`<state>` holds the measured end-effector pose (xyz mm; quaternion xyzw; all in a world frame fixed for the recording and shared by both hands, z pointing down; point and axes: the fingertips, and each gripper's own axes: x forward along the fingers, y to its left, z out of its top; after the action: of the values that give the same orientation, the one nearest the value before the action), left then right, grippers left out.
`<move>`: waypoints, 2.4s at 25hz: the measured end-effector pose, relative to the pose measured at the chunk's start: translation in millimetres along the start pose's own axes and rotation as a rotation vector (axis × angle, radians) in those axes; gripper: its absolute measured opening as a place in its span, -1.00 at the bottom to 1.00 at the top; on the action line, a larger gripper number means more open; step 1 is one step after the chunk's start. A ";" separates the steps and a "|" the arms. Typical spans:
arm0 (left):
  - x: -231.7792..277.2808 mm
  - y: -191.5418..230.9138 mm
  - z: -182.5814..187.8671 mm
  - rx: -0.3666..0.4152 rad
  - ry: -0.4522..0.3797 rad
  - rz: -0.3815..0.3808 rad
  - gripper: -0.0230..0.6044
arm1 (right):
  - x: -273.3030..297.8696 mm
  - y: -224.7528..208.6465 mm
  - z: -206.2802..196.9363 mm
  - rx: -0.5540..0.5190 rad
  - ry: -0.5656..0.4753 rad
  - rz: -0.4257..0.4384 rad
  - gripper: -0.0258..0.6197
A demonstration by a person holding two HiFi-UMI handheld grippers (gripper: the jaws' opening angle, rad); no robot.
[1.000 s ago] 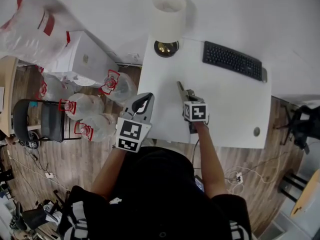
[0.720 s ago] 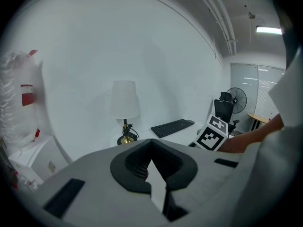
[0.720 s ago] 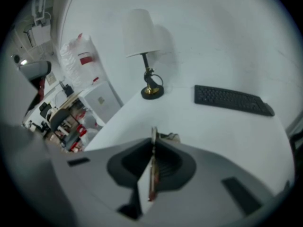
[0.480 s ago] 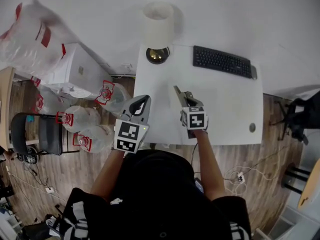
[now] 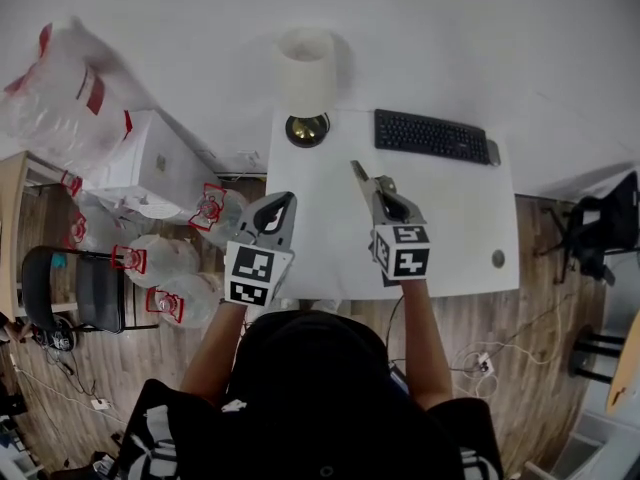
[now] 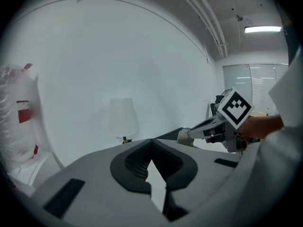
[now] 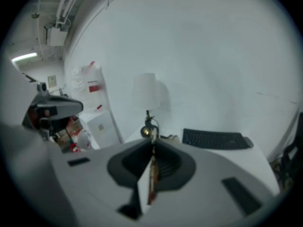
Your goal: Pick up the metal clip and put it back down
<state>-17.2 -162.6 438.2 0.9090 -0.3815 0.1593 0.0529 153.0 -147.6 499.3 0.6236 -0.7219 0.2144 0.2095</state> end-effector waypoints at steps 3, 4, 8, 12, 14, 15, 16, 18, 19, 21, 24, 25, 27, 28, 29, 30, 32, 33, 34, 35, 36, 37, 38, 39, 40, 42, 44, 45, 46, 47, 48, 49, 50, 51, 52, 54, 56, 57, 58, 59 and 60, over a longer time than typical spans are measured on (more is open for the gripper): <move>-3.7 2.7 9.2 0.009 -0.021 0.003 -0.85 | -16.8 -1.1 21.7 0.005 -0.061 -0.010 -0.78; -4.6 2.7 12.1 0.012 -0.028 0.004 -0.85 | -22.8 -1.6 28.1 0.006 -0.080 -0.014 -0.78; -6.7 -1.7 22.2 0.004 -0.052 -0.010 -0.85 | -47.2 -2.6 51.6 -0.006 -0.148 -0.029 -0.78; -11.0 -9.3 35.8 -0.003 -0.088 -0.034 -0.85 | -66.8 0.0 70.5 -0.030 -0.207 -0.043 -0.78; -12.3 -12.4 40.1 0.006 -0.099 -0.038 -0.85 | -73.8 1.3 76.9 -0.041 -0.226 -0.049 -0.78; -12.8 -13.8 41.6 0.006 -0.103 -0.040 -0.85 | -77.1 1.6 79.7 -0.043 -0.234 -0.050 -0.78; -13.7 -15.4 43.0 0.007 -0.106 -0.040 -0.85 | -80.5 1.9 82.0 -0.044 -0.242 -0.050 -0.78; -16.1 -18.0 45.9 0.010 -0.114 -0.042 -0.85 | -87.4 3.3 86.0 -0.043 -0.260 -0.049 -0.78; -17.3 -18.8 47.8 0.012 -0.118 -0.042 -0.85 | -90.6 4.4 88.2 -0.044 -0.270 -0.049 -0.78; -19.5 -19.1 52.3 0.019 -0.129 -0.043 -0.85 | -96.2 7.1 93.7 -0.050 -0.289 -0.049 -0.78; -22.9 -18.9 56.5 0.021 -0.139 -0.042 -0.85 | -104.1 11.1 101.7 -0.061 -0.311 -0.048 -0.78; -23.9 -19.3 58.2 0.022 -0.144 -0.041 -0.85 | -106.5 11.9 103.5 -0.064 -0.316 -0.048 -0.78; -25.2 -19.9 61.2 0.025 -0.153 -0.041 -0.85 | -109.8 13.0 106.4 -0.066 -0.325 -0.049 -0.78; -25.5 -20.2 62.0 0.026 -0.155 -0.041 -0.85 | -110.8 13.5 107.4 -0.065 -0.328 -0.048 -0.78; -25.5 -20.5 62.5 0.027 -0.156 -0.041 -0.85 | -111.5 13.8 108.2 -0.064 -0.331 -0.046 -0.78; -25.5 -20.9 62.9 0.027 -0.157 -0.042 -0.85 | -112.0 14.0 108.7 -0.064 -0.334 -0.045 -0.78; -25.8 -22.2 63.5 0.029 -0.159 -0.042 -0.85 | -113.3 14.0 109.1 -0.064 -0.338 -0.044 -0.78; -26.0 -22.8 63.8 0.030 -0.160 -0.042 -0.85 | -114.0 13.8 109.2 -0.064 -0.340 -0.044 -0.78; -26.2 -23.2 64.0 0.031 -0.161 -0.041 -0.85 | -114.6 13.6 109.3 -0.064 -0.341 -0.043 -0.78; -26.2 -23.4 64.1 0.031 -0.161 -0.040 -0.85 | -115.1 13.4 109.5 -0.063 -0.342 -0.042 -0.78; -26.2 -23.6 64.3 0.032 -0.160 -0.039 -0.85 | -115.5 13.3 109.5 -0.061 -0.342 -0.040 -0.78; -26.1 -23.8 64.3 0.033 -0.159 -0.038 -0.85 | -115.8 13.2 109.5 -0.060 -0.342 -0.037 -0.78; -25.9 -23.8 64.1 0.033 -0.158 -0.037 -0.85 | -115.7 13.3 109.3 -0.060 -0.341 -0.034 -0.78; -25.3 -23.5 63.6 0.032 -0.156 -0.037 -0.85 | -115.2 13.3 109.2 -0.059 -0.340 -0.032 -0.78; -24.4 -22.9 62.8 0.029 -0.154 -0.037 -0.85 | -114.1 13.2 109.1 -0.058 -0.339 -0.030 -0.78; -22.3 -21.1 60.9 0.024 -0.150 -0.038 -0.85 | -111.1 13.4 109.2 -0.056 -0.338 -0.027 -0.78; -20.4 -20.0 59.4 0.029 -0.146 -0.037 -0.85 | -108.5 13.5 109.1 -0.057 -0.337 -0.025 -0.78; -19.8 -19.7 58.9 0.032 -0.144 -0.036 -0.85 | -107.6 13.3 108.8 -0.057 -0.336 -0.024 -0.78; -19.2 -19.2 58.7 0.032 -0.143 -0.035 -0.85 | -106.7 13.0 108.3 -0.057 -0.334 -0.023 -0.78; -18.6 -18.6 58.4 0.030 -0.142 -0.034 -0.85 | -105.6 12.9 107.8 -0.057 -0.331 -0.022 -0.78; -17.9 -17.8 57.9 0.028 -0.140 -0.033 -0.85 | -104.1 12.9 107.1 -0.056 -0.327 -0.021 -0.78; -17.0 -17.3 57.3 0.027 -0.137 -0.032 -0.85 | -102.4 12.9 106.4 -0.055 -0.322 -0.019 -0.78; -15.9 -17.0 56.5 0.027 -0.135 -0.032 -0.85 | -100.6 12.9 105.4 -0.055 -0.318 -0.018 -0.78; -14.7 -17.1 55.5 0.027 -0.132 -0.033 -0.85 | -98.7 12.6 104.4 -0.054 -0.314 -0.016 -0.78; -13.3 -17.4 54.5 0.025 -0.129 -0.033 -0.85 | -96.8 12.2 103.1 -0.053 -0.310 -0.014 -0.78; -11.0 -18.8 52.2 0.022 -0.121 -0.034 -0.85 | -93.2 11.1 99.3 -0.050 -0.298 -0.010 -0.78; -9.8 -20.2 49.1 0.018 -0.112 -0.035 -0.85 | -89.6 10.6 94.3 -0.048 -0.284 -0.005 -0.78; -9.1 -20.1 47.3 0.016 -0.108 -0.034 -0.85 | -87.2 10.8 91.6 -0.047 -0.276 -0.002 -0.78; -8.3 -19.4 45.2 0.013 -0.103 -0.033 -0.85 | -84.2 11.2 88.8 -0.047 -0.267 0.000 -0.78; -7.3 -18.8 42.9 0.010 -0.098 -0.032 -0.85 | -81.2 11.5 86.0 -0.047 -0.258 0.003 -0.78; -6.4 -18.5 40.5 0.006 -0.093 -0.031 -0.85 | -78.2 11.7 82.8 -0.047 -0.248 0.007 -0.78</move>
<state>1.8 -154.0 398.3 0.9213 -0.3691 0.1174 0.0348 149.0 -129.9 386.2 0.6379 -0.7492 0.1191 0.1326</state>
